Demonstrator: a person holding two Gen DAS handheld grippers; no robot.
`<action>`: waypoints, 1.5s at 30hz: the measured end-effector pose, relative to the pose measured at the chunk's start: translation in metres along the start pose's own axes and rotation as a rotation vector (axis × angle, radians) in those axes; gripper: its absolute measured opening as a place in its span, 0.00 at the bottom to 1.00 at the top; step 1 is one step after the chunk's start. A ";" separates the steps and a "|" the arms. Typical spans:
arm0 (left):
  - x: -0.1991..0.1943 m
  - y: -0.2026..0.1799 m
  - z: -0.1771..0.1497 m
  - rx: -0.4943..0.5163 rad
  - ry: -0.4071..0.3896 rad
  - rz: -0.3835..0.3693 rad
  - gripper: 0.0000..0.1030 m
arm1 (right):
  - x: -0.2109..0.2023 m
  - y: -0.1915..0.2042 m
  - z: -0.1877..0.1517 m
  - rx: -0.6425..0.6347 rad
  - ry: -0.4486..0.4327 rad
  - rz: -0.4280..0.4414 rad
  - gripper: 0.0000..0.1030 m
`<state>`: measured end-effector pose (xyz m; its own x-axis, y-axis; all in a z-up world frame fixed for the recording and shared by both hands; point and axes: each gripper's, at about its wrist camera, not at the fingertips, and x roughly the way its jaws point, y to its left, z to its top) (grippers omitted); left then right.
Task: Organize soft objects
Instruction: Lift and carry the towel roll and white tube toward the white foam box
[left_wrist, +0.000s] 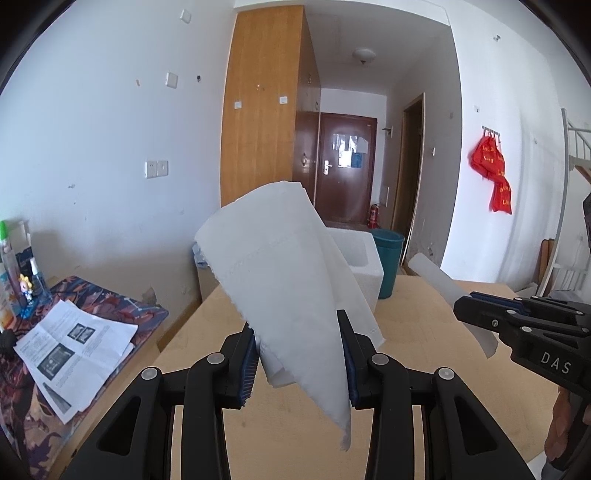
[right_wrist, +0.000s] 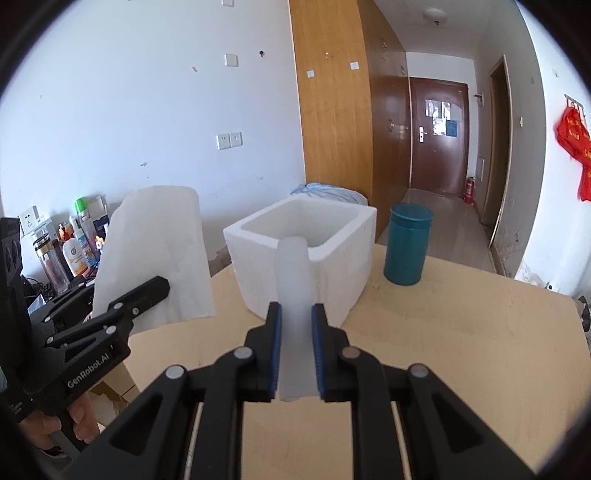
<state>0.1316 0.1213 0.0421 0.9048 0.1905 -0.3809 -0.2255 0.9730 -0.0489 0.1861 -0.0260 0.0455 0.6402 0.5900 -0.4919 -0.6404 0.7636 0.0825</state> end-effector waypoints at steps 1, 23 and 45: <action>0.002 0.000 0.001 0.001 0.001 -0.001 0.38 | 0.002 0.000 0.002 0.001 0.001 0.002 0.18; 0.059 -0.002 0.044 0.007 0.005 0.010 0.38 | 0.050 -0.013 0.043 -0.009 0.012 0.008 0.18; 0.119 -0.003 0.073 0.014 0.035 0.034 0.38 | 0.096 -0.027 0.071 -0.028 0.054 -0.004 0.18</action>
<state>0.2663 0.1502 0.0642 0.8833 0.2195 -0.4142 -0.2511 0.9677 -0.0225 0.2946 0.0287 0.0576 0.6196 0.5710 -0.5385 -0.6499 0.7580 0.0559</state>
